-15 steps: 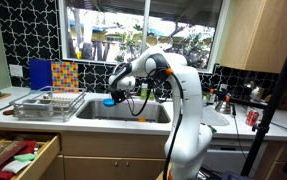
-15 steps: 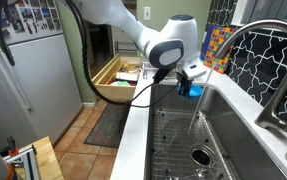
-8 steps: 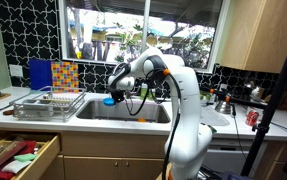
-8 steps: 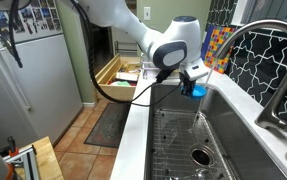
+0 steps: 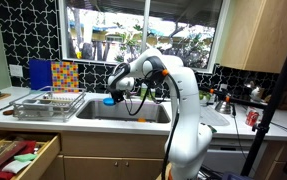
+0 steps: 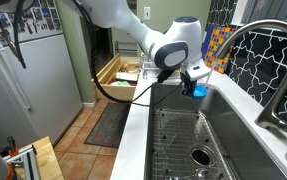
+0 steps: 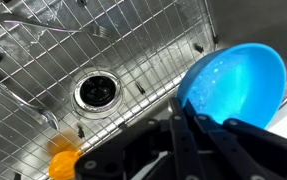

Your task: Put the blue bowl under the running faucet then place it back on the counter

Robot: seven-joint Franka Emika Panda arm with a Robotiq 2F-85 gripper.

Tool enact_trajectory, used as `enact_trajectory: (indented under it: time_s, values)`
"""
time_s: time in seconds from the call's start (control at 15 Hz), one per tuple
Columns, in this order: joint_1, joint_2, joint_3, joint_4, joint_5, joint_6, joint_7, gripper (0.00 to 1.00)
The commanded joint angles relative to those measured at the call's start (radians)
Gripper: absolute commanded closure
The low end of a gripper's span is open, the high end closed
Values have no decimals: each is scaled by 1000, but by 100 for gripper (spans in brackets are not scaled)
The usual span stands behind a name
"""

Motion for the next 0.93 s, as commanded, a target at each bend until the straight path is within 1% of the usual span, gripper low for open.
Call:
enact_trajectory:
  time_s: [0.0,0.27,0.47,0.73,0.87]
  values:
    - [14,9,-13,8,16,-1,2,99]
    - [14,-3,-10,-2,13,-28,-14,99]
    - [10,-21,-3,-14,8,-83,-68,99]
    - [-4,-48,13,-28,18,-189,-246,99]
    - [-18,-69,32,-38,59,-225,-392,99]
